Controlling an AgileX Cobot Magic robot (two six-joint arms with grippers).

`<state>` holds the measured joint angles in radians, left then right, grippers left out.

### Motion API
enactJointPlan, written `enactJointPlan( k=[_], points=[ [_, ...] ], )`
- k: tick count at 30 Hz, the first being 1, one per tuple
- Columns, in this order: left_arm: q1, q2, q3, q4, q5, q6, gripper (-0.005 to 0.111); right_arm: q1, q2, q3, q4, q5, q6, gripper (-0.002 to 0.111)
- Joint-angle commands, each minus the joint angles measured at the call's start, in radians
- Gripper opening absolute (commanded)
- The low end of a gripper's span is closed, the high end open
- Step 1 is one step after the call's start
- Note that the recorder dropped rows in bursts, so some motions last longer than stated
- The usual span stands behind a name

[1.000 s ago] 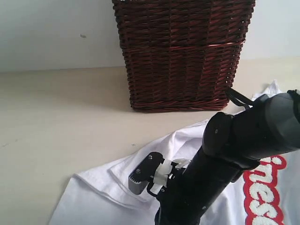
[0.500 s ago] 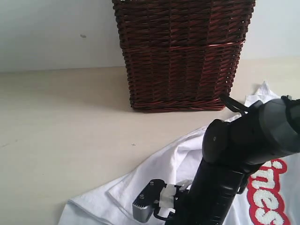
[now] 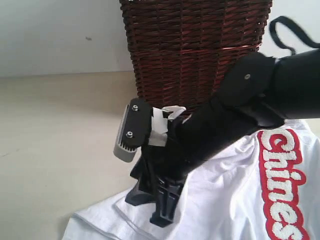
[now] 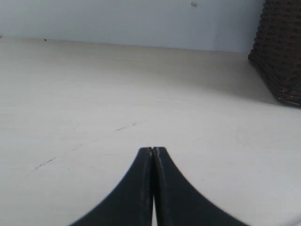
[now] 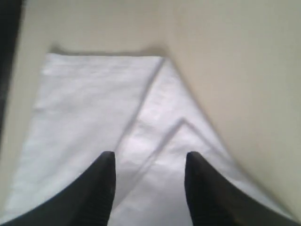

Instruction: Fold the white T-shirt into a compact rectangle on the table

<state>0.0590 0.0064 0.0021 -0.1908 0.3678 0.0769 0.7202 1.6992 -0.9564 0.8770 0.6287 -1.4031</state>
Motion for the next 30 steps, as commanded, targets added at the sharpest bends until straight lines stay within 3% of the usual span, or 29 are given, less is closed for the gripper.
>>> enactJointPlan(
  k=[1,7,21,30],
  points=[
    [-0.005,-0.006,-0.002,-0.005,-0.002,-0.003,0.000,0.001,0.165,-0.104,0.000,-0.092,0.000,0.049],
    [-0.005,-0.006,-0.002,-0.005,-0.002,-0.003,0.000,0.001,0.287,-0.207,-0.002,0.036,0.111,0.049],
    [-0.005,-0.006,-0.002,-0.005,-0.002,-0.003,0.000,0.001,0.395,-0.206,-0.135,-0.006,0.150,0.044],
    [-0.005,-0.006,-0.002,-0.005,-0.002,-0.003,0.000,0.001,0.398,-0.208,-0.183,-0.060,0.150,0.004]
  ],
)
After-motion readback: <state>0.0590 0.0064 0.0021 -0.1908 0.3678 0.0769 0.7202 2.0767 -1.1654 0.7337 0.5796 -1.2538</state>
